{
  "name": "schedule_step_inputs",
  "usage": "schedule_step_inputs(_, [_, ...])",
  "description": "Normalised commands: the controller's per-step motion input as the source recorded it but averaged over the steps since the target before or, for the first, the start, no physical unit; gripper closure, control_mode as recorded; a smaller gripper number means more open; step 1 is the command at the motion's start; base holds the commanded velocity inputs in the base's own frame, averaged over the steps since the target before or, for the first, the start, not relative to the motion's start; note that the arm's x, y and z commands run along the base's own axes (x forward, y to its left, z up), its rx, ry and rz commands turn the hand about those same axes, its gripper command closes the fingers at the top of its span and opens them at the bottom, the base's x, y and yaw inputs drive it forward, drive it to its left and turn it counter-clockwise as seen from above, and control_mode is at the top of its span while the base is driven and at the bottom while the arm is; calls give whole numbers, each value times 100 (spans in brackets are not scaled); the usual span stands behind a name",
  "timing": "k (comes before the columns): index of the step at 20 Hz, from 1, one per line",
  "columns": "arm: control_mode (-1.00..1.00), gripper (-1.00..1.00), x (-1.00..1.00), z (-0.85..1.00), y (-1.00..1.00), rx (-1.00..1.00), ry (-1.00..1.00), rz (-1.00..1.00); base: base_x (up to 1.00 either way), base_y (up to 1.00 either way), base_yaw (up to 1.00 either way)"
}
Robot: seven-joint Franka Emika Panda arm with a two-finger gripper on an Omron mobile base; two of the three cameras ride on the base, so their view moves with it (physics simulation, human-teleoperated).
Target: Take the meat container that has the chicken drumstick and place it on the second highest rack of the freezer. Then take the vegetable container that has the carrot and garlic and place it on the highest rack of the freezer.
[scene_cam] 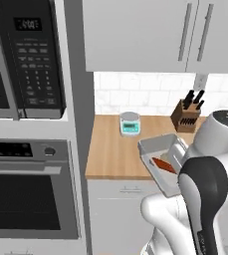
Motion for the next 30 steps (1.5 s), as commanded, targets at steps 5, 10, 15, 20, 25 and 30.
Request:
schedule_step_inputs(5, [100, 100, 0, 0, 0, 0, 0, 0, -100, -7, 28])
schedule_step_inputs(10, [100, 100, 0, 0, 0, 0, 0, 0, -61, 18, 92])
schedule_step_inputs(15, [100, 100, 0, 0, 0, 0, 0, 0, -15, 67, 87])
schedule_step_inputs(20, [100, 100, 0, 0, 0, 0, 0, 0, 92, 100, 34])
schedule_step_inputs(25, [100, 100, 0, 0, 0, 0, 0, 0, 100, 97, 17])
schedule_step_inputs(30, [100, 100, 0, 0, 0, 0, 0, 0, 100, 100, 7])
